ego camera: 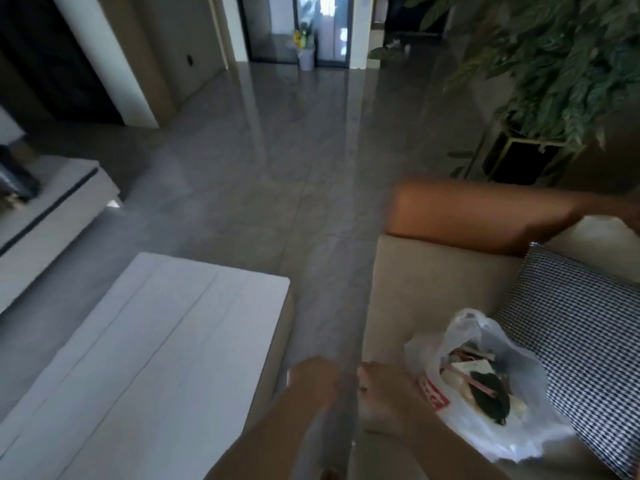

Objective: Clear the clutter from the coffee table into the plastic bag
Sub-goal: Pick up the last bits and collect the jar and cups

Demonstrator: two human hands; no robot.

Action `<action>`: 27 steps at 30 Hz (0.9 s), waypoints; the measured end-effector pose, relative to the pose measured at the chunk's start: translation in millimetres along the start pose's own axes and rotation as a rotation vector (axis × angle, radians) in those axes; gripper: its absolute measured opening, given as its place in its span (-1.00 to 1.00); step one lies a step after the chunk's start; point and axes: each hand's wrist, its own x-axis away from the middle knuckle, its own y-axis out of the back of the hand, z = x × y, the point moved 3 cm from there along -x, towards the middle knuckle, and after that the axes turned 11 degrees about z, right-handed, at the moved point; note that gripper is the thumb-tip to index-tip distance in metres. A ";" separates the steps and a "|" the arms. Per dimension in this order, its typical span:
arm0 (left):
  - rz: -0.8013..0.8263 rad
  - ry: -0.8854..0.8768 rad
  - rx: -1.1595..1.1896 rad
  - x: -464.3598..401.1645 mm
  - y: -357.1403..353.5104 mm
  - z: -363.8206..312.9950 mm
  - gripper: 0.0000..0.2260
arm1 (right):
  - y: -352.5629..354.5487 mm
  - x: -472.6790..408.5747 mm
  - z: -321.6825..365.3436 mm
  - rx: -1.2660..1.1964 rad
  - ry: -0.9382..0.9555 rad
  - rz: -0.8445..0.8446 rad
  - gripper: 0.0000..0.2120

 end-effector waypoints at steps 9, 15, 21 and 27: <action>-0.023 0.252 0.194 118.8 -115.7 185.0 -0.67 | -87.6 30.5 183.4 0.233 0.302 0.078 -0.69; -0.091 0.433 0.433 223.5 -212.0 272.1 -0.63 | -154.1 72.4 294.8 0.426 0.507 0.131 -0.73; -0.134 0.626 0.658 308.6 -292.3 312.6 -0.62 | -218.4 118.0 387.1 0.593 0.716 0.249 -0.69; -0.179 0.812 0.930 346.1 -341.8 320.5 -0.64 | -250.9 141.6 436.2 0.742 0.873 0.367 -0.68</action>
